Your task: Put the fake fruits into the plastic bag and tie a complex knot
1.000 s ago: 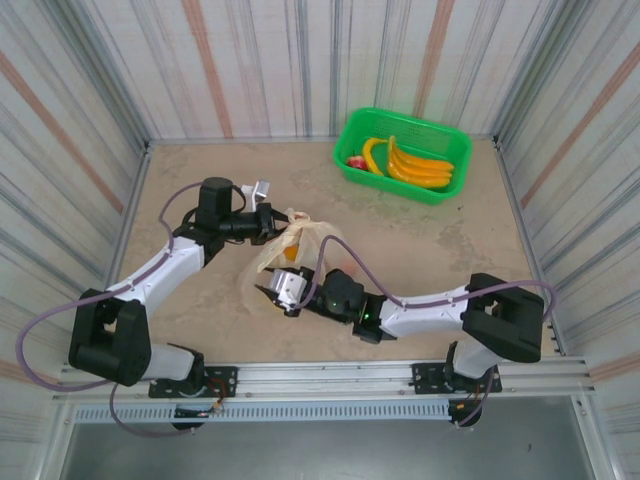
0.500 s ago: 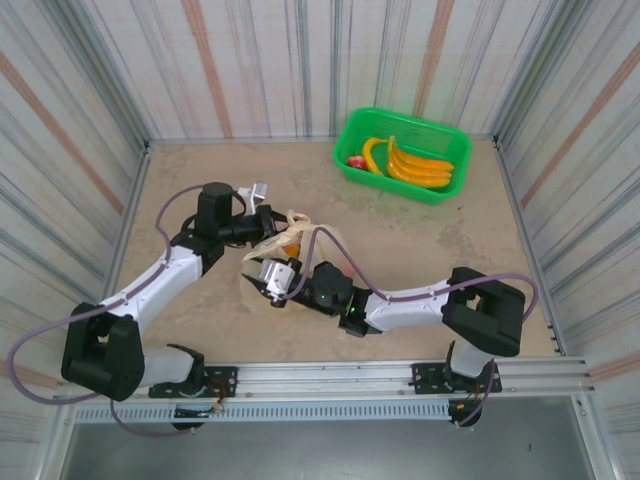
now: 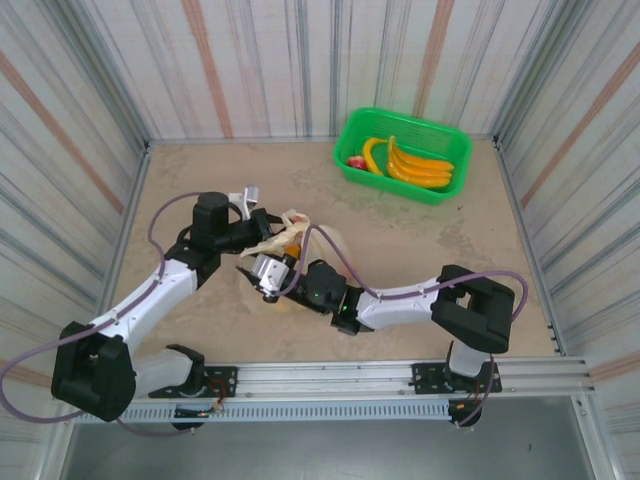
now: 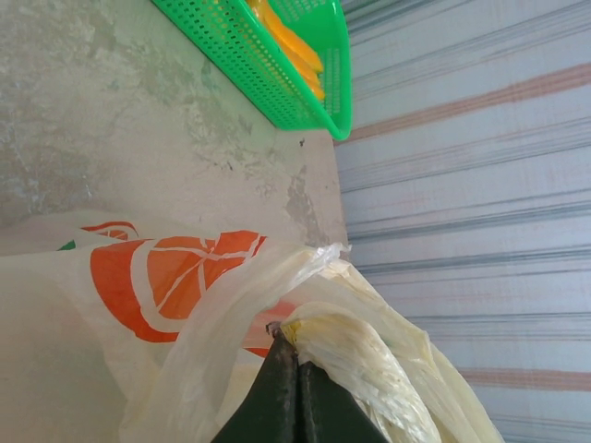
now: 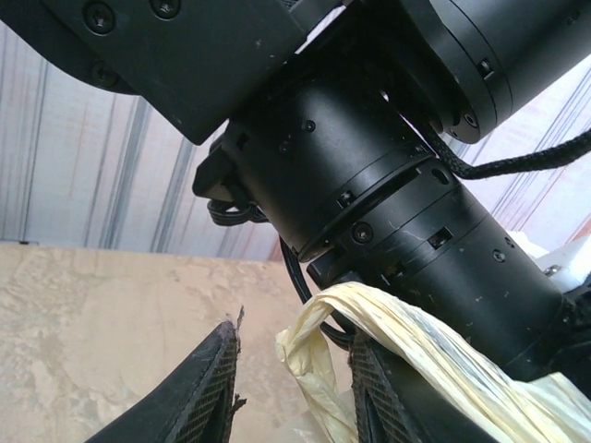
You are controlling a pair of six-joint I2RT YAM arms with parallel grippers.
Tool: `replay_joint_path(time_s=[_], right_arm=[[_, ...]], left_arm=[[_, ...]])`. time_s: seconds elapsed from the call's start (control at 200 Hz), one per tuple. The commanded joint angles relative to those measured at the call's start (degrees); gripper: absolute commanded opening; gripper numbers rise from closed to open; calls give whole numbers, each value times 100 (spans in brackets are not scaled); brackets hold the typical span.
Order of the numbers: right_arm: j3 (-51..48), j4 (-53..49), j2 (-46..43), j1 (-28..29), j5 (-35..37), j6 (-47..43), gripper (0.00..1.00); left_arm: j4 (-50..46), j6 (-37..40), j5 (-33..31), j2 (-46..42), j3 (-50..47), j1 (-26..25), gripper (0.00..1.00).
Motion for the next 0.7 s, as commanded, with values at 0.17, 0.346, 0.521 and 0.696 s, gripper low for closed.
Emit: replay_joint_path(time_s=[0.17, 0.346, 0.521, 0.696], right_arm=[[329, 233, 195, -118, -413, 412, 11], [-156, 211, -264, -33, -468, 487, 0], [-838, -259, -1218, 108, -561, 734, 0], [-1457, -921, -2359, 170, -238, 891, 0]], left_arm=[[-168, -2, 11, -150, -49, -175, 0], [-350, 173, 156, -192, 127, 233, 0], [-754, 672, 483, -37, 694, 638, 0], [-954, 1002, 601, 67, 1066, 876, 0]])
